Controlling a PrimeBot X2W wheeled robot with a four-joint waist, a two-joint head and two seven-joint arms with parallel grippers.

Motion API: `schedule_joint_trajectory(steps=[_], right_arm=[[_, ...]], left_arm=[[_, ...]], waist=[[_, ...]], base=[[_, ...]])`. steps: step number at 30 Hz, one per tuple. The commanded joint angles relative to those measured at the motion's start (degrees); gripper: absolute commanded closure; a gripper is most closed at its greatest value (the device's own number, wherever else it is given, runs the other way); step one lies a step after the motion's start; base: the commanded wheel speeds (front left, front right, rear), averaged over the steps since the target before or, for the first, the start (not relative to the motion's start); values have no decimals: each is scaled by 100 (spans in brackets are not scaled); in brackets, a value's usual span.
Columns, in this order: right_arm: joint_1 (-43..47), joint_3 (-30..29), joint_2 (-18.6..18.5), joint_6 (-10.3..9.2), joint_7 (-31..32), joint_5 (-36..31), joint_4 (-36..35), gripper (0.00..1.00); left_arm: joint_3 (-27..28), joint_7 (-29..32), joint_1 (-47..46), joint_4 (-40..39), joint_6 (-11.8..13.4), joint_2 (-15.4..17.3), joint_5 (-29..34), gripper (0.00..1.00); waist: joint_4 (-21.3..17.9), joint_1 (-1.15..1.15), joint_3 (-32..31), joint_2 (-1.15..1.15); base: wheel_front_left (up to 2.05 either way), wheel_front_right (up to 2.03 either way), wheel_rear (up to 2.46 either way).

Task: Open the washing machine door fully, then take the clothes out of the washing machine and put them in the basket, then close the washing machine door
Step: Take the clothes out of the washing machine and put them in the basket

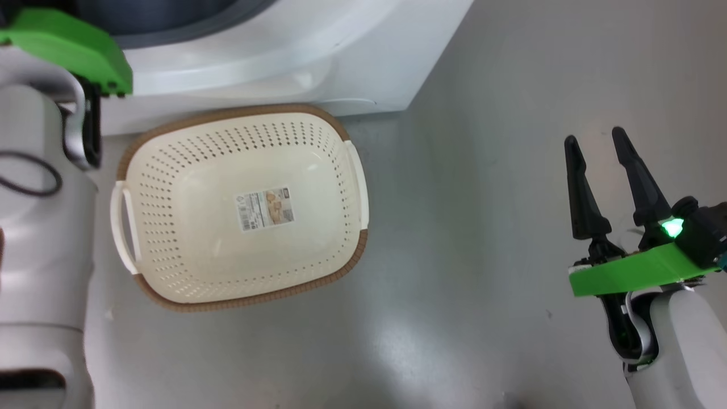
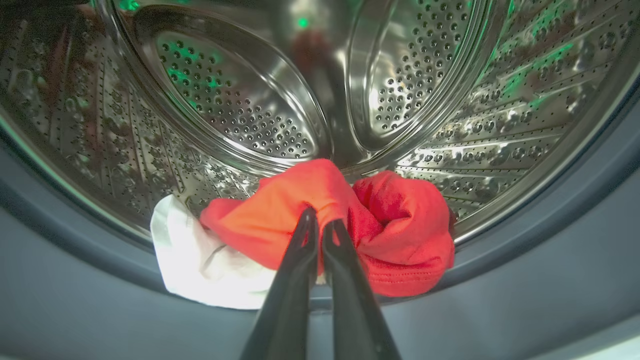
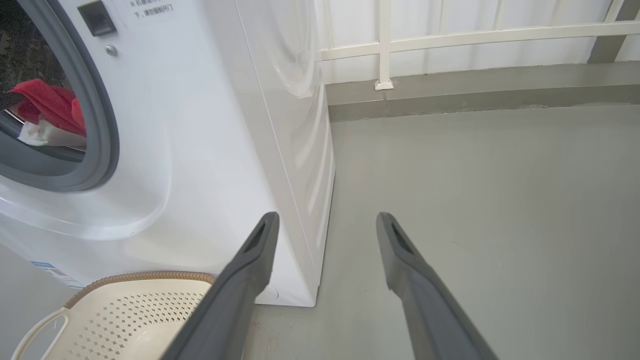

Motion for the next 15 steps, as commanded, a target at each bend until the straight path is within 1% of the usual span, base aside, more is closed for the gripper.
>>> schedule_joint_trajectory(steps=[1,2,3,7,13,15], right_arm=[[231,60,-59,26,-50,-55,-99,0],[266,40,-67,26,-50,-56,-90,0],[266,40,-67,26,-50,-56,-90,0],[411,-36,-91,26,-50,-58,-68,0],[538,-107,-108,26,-50,-59,-52,0],[553,-136,-112,26,-50,-67,-63,0]], left_arm=[[187,-51,325,-476,-37,184,-52,100],[225,-51,480,-671,-55,149,-42,100],[225,-51,480,-671,-55,149,-42,100],[416,-51,1042,-1377,-142,-10,-9,100],[616,-52,1746,-2214,-309,-244,130,100],[714,-52,2005,-2613,-392,-352,165,100]], waist=[[180,0,-247,0],[214,0,-305,0],[214,0,-305,0],[340,0,-508,0],[466,0,-701,0],[526,0,-731,0]], base=[[0,0,0],[0,0,0],[0,0,0],[0,0,0],[0,0,0],[0,0,0]])
